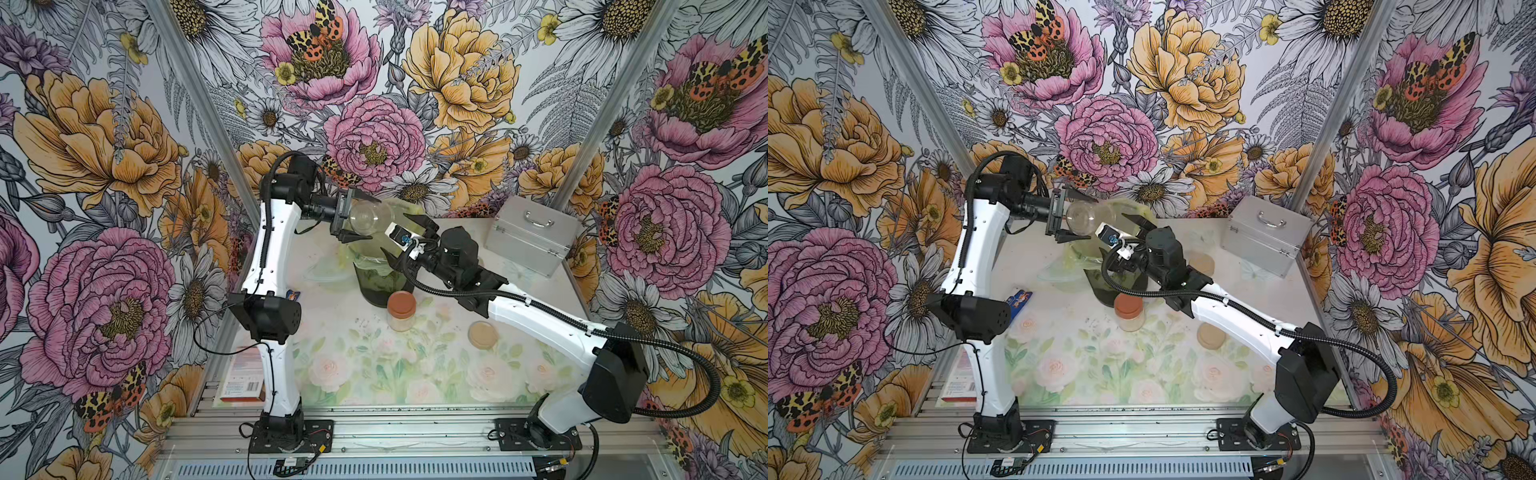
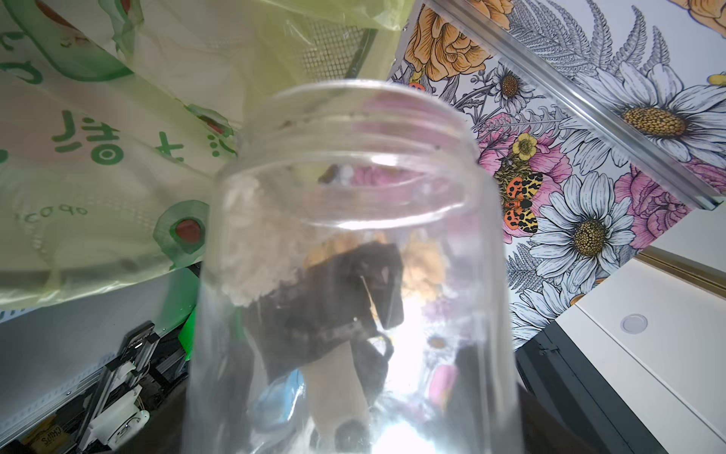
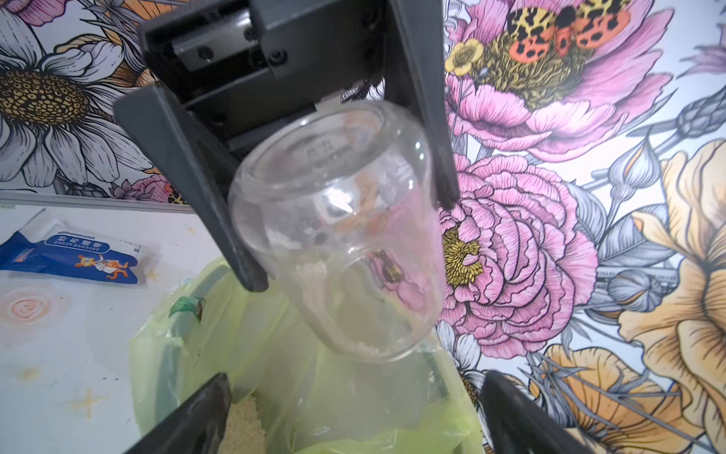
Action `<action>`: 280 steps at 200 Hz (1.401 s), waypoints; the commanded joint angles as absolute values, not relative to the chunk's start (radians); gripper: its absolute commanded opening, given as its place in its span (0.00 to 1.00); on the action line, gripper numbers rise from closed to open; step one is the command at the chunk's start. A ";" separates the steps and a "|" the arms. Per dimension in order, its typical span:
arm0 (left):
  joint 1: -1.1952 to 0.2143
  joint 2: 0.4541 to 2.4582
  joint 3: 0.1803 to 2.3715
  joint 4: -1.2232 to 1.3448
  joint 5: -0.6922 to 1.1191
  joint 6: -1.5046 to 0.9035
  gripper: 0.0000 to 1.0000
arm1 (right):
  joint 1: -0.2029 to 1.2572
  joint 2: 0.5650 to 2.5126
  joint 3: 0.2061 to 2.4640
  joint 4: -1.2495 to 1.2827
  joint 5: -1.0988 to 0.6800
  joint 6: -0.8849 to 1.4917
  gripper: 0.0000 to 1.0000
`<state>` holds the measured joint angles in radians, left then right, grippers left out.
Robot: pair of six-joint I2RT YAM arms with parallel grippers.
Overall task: Empty moldy rice from jars
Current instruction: Adjust the trash bin at the center of the board.
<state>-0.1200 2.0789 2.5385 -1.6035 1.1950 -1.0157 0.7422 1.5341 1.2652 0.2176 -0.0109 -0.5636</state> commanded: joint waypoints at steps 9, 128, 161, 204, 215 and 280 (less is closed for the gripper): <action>-0.119 2.076 2.579 -1.578 1.257 -1.032 0.00 | 0.742 1.545 1.249 0.405 -0.019 -0.743 1.00; -0.153 2.109 2.609 -1.580 1.264 -1.043 0.00 | 0.746 1.689 1.306 0.503 -0.024 -0.955 1.00; -0.156 2.099 2.593 -1.579 1.263 -1.037 0.00 | 0.743 1.723 1.336 0.534 0.014 -0.932 1.00; -0.158 2.082 2.572 -1.580 1.259 -1.031 0.00 | 0.736 1.750 1.374 0.525 0.028 -0.899 1.00; -0.157 2.077 2.565 -1.580 1.258 -1.031 0.00 | 0.736 1.756 1.386 0.518 0.029 -0.885 1.00; -0.163 2.072 2.564 -1.580 1.262 -1.025 0.00 | 0.739 1.777 1.431 0.458 0.020 -0.841 0.99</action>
<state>-0.1532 2.1036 2.5637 -1.5967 1.2030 -1.0225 0.7383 1.7531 1.3811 0.4728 0.0219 -0.8883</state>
